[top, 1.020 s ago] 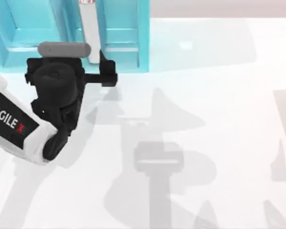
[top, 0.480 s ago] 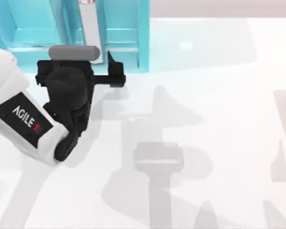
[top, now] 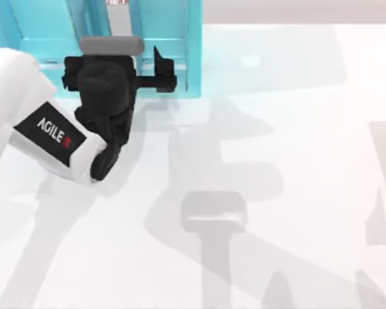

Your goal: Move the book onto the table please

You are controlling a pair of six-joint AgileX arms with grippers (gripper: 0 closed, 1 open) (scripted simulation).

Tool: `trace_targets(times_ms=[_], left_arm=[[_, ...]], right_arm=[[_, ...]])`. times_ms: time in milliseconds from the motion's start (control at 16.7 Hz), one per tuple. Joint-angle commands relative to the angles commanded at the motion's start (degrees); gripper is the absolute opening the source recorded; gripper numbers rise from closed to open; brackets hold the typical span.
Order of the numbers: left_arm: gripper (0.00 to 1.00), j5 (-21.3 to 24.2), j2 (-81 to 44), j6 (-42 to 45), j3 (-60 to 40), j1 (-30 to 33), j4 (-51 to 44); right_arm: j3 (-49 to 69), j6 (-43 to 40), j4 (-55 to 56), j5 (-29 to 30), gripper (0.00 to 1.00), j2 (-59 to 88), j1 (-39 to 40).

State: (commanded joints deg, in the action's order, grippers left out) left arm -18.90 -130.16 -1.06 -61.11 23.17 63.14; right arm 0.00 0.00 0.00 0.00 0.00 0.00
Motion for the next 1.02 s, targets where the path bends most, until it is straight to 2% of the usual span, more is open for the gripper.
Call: trace_targets(times_ms=[300, 600, 1020], left_arm=[[1.0, 2.1, -5.5, 0.2, -10.7, -2.0, -5.2], [1.0, 2.2, -5.8, 0.2, -11.3, -2.1, -5.5], [0.47, 2.2, -5.8, 0.2, -11.3, -2.1, -5.5]], right_arm=[[0.0, 0.0, 0.0, 0.0, 1.0, 0.0, 0.0], [0.0, 0.0, 0.0, 0.0, 1.0, 0.0, 0.0], [0.0, 0.0, 0.0, 0.0, 1.0, 0.0, 0.0]])
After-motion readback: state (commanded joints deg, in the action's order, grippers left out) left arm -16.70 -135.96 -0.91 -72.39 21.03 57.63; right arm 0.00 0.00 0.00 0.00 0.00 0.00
